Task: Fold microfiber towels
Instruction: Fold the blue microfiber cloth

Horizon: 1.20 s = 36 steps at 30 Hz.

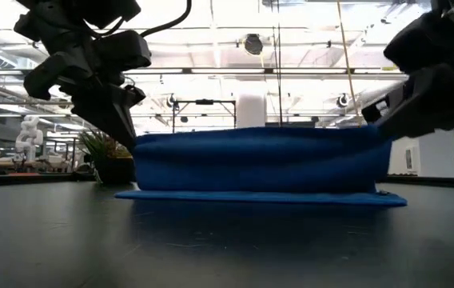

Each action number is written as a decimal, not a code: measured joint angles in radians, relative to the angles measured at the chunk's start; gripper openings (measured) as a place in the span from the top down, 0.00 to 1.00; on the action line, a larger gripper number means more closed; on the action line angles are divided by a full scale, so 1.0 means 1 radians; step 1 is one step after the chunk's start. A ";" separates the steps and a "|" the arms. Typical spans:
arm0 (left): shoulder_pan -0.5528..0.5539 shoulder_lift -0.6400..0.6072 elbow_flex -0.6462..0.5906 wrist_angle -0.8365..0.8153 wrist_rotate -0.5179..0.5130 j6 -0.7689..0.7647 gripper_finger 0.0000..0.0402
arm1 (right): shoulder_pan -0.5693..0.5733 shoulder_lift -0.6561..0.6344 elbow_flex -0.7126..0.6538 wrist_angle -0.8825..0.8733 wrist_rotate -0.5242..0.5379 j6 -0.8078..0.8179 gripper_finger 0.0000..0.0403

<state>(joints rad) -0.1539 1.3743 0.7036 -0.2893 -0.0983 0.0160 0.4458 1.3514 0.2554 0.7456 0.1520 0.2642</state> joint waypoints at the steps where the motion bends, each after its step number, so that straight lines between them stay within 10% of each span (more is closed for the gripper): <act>1: 0.000 0.000 0.000 0.000 0.007 -0.005 0.94 | 0.001 0.014 0.000 0.003 0.000 0.010 0.99; 18: -0.010 0.000 0.000 0.013 0.010 -0.046 0.72 | -0.007 0.059 0.000 0.054 -0.071 0.068 0.65; 36: -0.007 0.000 -0.047 0.136 0.002 -0.019 0.71 | -0.164 0.059 0.000 -0.111 0.031 0.085 0.68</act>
<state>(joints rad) -0.1613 1.3743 0.6570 -0.1532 -0.0962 -0.0026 0.2817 1.4109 0.2554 0.6342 0.1825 0.3489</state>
